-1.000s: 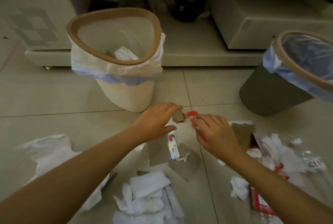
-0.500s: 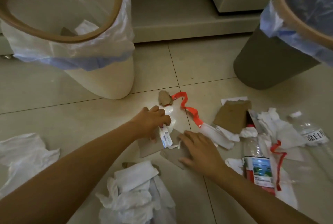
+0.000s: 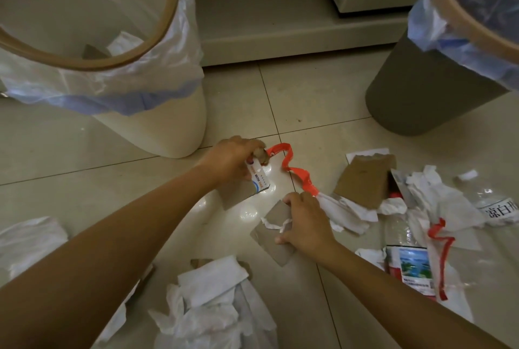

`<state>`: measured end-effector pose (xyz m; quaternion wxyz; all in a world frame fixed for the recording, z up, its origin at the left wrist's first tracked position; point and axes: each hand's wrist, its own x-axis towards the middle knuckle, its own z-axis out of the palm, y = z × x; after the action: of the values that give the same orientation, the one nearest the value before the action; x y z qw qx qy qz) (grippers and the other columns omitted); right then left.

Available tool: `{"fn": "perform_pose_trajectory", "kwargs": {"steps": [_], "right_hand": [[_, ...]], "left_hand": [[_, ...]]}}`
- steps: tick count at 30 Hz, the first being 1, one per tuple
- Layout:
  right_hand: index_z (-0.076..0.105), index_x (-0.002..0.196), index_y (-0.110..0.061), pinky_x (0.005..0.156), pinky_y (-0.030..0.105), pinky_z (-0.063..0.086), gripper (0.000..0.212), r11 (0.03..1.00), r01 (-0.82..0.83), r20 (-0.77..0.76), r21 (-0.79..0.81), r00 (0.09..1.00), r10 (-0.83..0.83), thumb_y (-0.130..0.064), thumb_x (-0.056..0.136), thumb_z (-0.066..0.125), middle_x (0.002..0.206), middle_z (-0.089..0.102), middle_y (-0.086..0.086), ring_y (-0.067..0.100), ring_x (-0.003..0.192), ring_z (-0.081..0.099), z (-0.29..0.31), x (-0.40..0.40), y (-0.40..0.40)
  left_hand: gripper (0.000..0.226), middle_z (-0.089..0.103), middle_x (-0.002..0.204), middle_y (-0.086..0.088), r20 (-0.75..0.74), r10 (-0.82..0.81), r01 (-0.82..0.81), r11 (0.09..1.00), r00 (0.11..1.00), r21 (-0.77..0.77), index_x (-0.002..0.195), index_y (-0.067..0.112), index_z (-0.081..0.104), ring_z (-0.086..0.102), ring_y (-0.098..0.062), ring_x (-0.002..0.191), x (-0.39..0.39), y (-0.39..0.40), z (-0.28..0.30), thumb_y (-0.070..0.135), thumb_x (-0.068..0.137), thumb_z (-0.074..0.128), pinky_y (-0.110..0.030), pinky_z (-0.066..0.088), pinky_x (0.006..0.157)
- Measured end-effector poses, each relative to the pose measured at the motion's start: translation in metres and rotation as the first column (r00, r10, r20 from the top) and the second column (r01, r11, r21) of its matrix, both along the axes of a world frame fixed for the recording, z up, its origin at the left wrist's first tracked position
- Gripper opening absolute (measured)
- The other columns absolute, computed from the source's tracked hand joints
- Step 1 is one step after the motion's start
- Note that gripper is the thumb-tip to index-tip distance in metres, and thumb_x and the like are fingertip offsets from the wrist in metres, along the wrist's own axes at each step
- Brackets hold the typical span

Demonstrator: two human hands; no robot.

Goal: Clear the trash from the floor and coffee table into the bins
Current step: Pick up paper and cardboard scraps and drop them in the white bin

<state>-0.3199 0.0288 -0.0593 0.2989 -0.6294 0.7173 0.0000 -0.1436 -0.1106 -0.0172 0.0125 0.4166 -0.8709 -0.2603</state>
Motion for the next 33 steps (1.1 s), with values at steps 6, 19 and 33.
{"fn": "perform_pose_trajectory", "kwargs": {"steps": [6,19,33], "right_hand": [[0.058,0.113,-0.018,0.082,0.027,0.039,0.061,0.976,-0.004,0.006,-0.216,1.0,0.006,-0.04,0.062,0.082,0.118,0.042,0.001,0.019,0.106,0.04,0.004,-0.021,-0.005],[0.053,0.115,-0.019,0.094,0.035,0.044,0.051,0.974,-0.214,0.154,-0.073,0.963,0.223,-0.023,0.071,0.078,0.135,0.048,0.002,0.022,0.12,0.047,0.019,-0.027,-0.11],[0.054,0.118,-0.021,0.08,0.023,0.051,0.049,0.961,0.27,0.503,-0.058,0.839,-0.205,-0.01,0.076,0.076,0.105,0.065,-0.002,0.012,0.095,0.062,0.038,-0.038,-0.063]], "left_hand": [[0.054,0.06,0.119,-0.003,0.421,-0.092,0.133,0.989,0.903,-0.07,0.127,0.02,0.049,0.051,-0.021,0.108,-0.031,-0.021,-0.009,0.024,0.078,0.073,-0.032,0.043,0.083],[0.045,0.062,0.109,0.007,0.315,0.026,-0.016,0.999,0.949,-0.033,0.109,0.028,0.055,0.054,-0.017,0.101,0.002,-0.006,-0.021,0.037,0.071,0.077,-0.03,0.04,0.084],[0.066,0.064,0.103,0.008,0.171,0.266,-0.303,0.92,0.949,0.25,0.121,0.035,0.046,0.054,-0.011,0.086,0.023,0.014,-0.019,0.032,0.066,0.083,-0.026,0.048,0.07]]}}
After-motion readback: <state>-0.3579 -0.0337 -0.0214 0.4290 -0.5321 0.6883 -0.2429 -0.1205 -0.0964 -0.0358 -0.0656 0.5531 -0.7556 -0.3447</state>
